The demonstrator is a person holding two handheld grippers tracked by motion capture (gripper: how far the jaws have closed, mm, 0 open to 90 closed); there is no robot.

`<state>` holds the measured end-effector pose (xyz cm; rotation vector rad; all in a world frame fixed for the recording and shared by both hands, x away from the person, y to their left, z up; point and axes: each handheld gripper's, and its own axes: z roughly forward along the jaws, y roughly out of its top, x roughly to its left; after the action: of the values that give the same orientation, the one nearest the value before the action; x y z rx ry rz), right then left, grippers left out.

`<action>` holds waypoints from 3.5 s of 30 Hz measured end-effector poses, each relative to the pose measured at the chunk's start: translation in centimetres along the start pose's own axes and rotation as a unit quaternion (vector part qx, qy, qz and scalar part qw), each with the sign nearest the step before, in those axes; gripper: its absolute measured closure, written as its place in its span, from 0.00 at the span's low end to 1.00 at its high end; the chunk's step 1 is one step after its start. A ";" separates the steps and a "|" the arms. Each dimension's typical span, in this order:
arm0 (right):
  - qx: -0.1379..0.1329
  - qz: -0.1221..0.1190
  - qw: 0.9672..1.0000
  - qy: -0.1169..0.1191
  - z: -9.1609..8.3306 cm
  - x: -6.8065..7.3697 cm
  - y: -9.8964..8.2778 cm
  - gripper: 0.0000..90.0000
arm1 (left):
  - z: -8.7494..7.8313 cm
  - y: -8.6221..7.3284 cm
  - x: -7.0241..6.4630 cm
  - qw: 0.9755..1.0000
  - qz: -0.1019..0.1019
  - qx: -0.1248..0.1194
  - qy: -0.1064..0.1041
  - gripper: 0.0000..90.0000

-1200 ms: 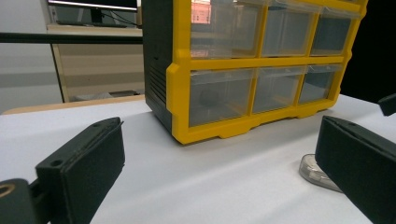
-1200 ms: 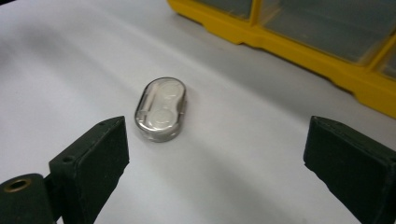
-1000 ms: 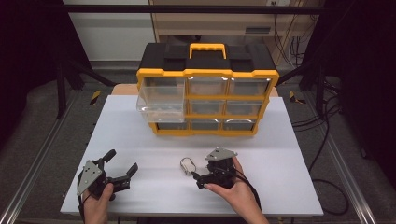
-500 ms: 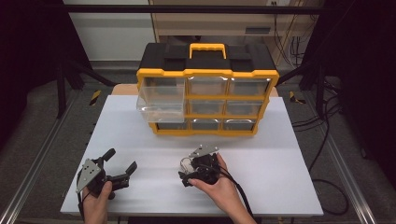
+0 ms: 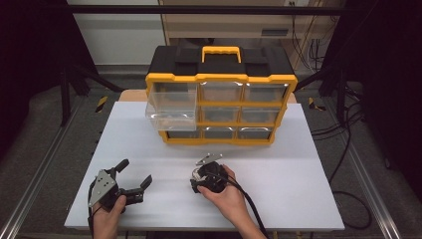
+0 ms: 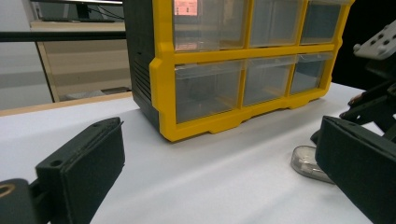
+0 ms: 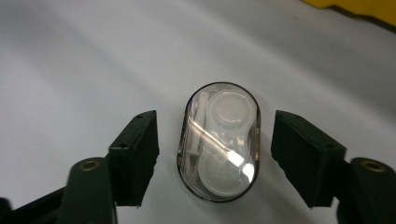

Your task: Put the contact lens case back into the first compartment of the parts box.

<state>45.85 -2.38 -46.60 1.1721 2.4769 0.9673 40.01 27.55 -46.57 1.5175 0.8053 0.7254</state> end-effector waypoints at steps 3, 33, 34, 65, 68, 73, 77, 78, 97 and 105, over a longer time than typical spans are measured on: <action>0.002 -0.004 1.000 -0.002 0.3 0.0 0.0 0.45 | 0.2 0.0 -0.1 1.000 0.002 0.003 -0.001 0.01; -0.069 -0.012 0.997 -0.021 -5.0 -1.1 1.5 0.55 | 0.0 0.1 0.3 0.999 0.026 0.019 -0.006 0.01; -0.071 -0.017 0.997 -0.022 -5.4 -1.2 1.6 0.55 | -0.1 0.2 0.4 1.000 0.025 0.018 -0.005 0.01; -0.165 0.001 0.985 -0.052 -14.8 -5.2 4.0 0.55 | -1.8 0.7 3.0 1.000 0.005 -0.002 0.017 0.01; -0.169 0.004 0.984 -0.056 -15.6 -5.8 4.0 0.55 | -1.7 0.6 2.9 1.000 0.005 0.001 0.016 0.01; -0.172 0.008 0.983 -0.060 -16.7 -6.4 4.3 0.55 | -1.7 0.5 2.9 1.000 0.004 0.002 0.017 0.01; -0.174 0.014 0.983 -0.061 -17.6 -7.0 4.8 0.55 | -1.9 0.4 3.0 1.000 0.002 0.001 0.021 0.01; -0.177 0.015 0.982 -0.062 -17.8 -7.0 4.9 0.55 | -2.0 0.4 3.1 1.000 0.003 0.001 0.023 0.01; -0.193 -0.010 0.980 -0.056 -20.4 -5.9 8.6 0.55 | -1.6 0.2 2.5 1.000 0.008 0.011 0.019 0.01; -0.204 -0.016 0.977 -0.055 -21.7 -5.9 11.2 0.55 | -1.5 0.2 2.6 1.000 0.008 0.013 0.019 0.01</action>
<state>46.32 -11.81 -23.31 1.0143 2.0701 1.2864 40.26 30.51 -46.27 1.5384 0.8358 0.7604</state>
